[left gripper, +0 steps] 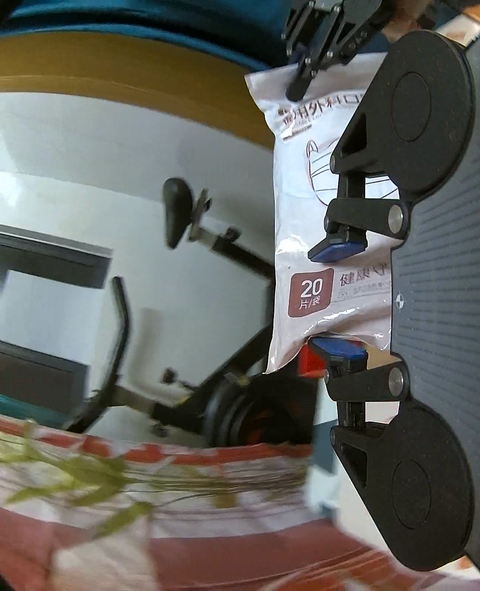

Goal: Organize soft objects
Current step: 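Lift the white mask bag with the right tool toward the red box, then lower the mask bag into the red box and open the right tool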

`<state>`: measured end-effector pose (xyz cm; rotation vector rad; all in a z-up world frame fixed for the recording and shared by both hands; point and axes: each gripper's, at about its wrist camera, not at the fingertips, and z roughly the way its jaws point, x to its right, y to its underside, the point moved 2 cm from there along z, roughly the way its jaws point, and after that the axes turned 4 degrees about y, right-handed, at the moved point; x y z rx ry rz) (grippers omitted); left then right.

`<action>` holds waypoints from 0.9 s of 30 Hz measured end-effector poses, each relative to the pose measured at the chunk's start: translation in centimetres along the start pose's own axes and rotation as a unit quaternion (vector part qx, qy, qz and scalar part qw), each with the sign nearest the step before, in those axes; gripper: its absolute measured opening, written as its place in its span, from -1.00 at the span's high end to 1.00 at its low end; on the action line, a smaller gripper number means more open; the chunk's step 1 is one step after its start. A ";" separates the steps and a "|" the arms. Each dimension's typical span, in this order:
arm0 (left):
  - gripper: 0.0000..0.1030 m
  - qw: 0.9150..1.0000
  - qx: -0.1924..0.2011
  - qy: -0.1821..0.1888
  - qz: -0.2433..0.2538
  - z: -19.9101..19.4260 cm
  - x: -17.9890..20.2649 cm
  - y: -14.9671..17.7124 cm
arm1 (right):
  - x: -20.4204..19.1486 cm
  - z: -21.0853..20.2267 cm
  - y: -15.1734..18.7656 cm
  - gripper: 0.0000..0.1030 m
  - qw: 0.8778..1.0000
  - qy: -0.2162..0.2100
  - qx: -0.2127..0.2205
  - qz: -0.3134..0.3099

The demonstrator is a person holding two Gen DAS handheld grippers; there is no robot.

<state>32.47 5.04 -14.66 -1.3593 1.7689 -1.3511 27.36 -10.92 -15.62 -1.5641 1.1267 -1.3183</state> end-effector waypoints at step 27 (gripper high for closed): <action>0.11 0.992 -0.110 0.013 -0.061 7.3 -2.9 4.1 | -1.0 5.3 8.2 0.86 0.999 0.014 -0.018 0.047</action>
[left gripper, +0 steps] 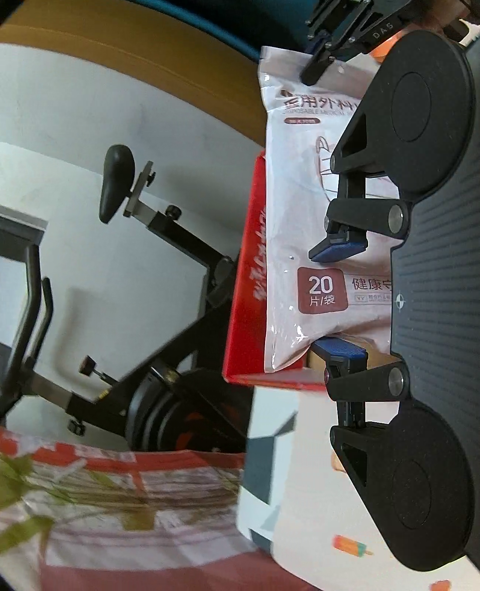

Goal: Organize soft objects
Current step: 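Lower the mask bag into the red box and open the right tool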

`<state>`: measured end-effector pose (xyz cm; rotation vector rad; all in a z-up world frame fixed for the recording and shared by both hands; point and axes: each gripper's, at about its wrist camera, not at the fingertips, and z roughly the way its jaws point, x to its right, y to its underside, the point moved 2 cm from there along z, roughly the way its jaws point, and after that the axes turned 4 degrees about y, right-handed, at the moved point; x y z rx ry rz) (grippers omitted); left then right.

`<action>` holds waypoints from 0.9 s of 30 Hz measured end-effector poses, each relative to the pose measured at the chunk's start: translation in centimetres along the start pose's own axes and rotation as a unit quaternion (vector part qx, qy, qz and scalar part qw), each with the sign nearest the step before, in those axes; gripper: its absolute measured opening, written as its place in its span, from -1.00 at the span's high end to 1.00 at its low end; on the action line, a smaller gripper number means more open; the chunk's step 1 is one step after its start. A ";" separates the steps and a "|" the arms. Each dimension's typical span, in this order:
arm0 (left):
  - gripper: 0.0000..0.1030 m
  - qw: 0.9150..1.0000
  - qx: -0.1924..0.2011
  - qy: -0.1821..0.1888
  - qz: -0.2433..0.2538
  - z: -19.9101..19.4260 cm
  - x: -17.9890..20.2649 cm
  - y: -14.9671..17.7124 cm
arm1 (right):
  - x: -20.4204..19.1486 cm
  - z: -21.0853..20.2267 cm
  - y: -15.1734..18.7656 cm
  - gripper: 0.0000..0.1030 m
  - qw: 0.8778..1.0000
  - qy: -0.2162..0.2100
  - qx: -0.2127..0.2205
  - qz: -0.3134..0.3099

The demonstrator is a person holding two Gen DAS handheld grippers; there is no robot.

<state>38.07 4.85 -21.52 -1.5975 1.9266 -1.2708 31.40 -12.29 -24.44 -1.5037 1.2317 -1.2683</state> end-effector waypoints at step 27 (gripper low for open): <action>0.36 0.994 -0.091 -0.025 0.048 3.9 2.7 0.1 | -0.1 7.4 1.3 0.94 0.957 -0.083 -0.268 0.072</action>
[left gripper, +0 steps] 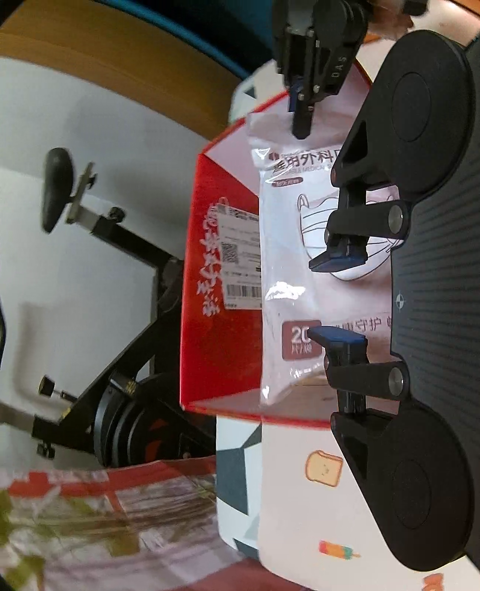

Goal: Organize soft objects
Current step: 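Lower the mask bag into the red box and open the right tool, then move both tools down to the grey knit fabric beside the box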

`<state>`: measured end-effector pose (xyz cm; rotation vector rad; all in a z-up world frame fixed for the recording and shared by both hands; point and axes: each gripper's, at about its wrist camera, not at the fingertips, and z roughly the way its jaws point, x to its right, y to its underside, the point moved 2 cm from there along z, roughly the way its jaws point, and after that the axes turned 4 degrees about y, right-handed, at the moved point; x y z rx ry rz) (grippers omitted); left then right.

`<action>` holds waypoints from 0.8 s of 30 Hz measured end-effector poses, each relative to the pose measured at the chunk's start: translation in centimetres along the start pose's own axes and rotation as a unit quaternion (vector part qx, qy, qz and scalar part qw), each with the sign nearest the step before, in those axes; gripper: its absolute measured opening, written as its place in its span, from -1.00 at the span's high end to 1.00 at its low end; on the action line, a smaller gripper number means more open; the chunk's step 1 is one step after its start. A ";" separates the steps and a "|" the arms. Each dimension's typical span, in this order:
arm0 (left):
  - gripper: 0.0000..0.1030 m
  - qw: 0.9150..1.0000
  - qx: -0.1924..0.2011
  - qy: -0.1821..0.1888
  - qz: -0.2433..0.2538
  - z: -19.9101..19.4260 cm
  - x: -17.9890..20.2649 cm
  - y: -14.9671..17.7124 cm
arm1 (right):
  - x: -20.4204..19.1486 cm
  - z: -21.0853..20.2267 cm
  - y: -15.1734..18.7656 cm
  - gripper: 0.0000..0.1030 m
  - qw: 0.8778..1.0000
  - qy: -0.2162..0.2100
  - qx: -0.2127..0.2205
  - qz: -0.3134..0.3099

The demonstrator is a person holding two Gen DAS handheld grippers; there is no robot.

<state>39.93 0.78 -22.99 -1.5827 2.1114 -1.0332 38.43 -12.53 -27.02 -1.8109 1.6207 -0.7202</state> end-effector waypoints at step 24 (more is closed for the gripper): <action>0.47 0.999 -0.019 -0.025 -0.031 1.8 -1.3 -0.1 | 0.4 -0.2 -4.2 0.70 0.999 -0.009 -0.034 0.015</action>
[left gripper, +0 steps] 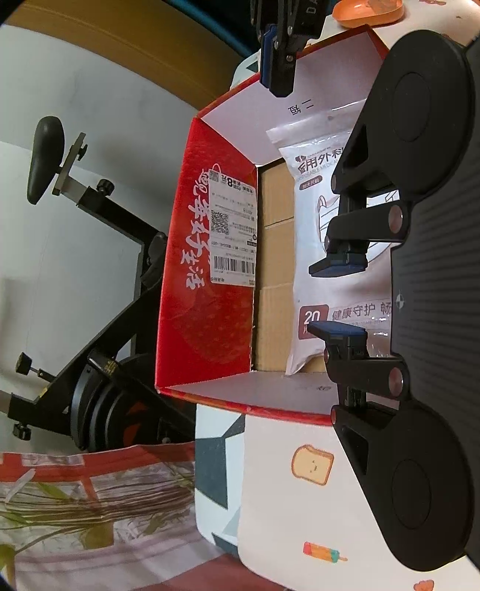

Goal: Organize soft objects
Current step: 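Move both tools down to the grey knit fabric beside the box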

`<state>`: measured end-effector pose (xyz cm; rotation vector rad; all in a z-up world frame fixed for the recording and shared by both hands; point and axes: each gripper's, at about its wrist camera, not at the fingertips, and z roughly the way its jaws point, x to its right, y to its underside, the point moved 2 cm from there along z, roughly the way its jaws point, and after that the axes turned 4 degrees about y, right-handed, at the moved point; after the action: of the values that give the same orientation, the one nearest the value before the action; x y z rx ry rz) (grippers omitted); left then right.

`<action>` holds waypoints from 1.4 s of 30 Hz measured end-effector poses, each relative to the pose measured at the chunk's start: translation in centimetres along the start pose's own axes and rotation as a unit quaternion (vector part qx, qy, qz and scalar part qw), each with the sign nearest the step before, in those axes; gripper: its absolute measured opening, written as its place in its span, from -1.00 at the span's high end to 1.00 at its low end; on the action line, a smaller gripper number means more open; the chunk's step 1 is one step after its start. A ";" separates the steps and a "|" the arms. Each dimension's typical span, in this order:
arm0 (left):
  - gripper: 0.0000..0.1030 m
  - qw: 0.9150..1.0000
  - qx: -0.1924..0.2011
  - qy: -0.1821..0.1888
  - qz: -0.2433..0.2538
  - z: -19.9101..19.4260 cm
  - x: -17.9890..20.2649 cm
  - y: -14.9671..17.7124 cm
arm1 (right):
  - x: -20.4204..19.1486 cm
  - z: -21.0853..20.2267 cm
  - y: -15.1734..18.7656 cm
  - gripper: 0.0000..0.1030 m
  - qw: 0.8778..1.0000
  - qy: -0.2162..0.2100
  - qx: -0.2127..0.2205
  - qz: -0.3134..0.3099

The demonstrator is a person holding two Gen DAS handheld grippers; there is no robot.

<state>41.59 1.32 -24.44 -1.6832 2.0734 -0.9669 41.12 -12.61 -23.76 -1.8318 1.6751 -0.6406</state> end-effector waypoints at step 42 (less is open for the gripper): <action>-0.99 0.991 0.101 -0.051 -0.066 -14.1 -1.0 18.2 | -6.8 -10.9 20.8 -0.99 0.990 0.002 0.092 0.109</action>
<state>19.71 8.20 -26.40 -1.7411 1.7549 -1.0679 17.95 -7.94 -30.06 -1.4957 1.7265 -0.6795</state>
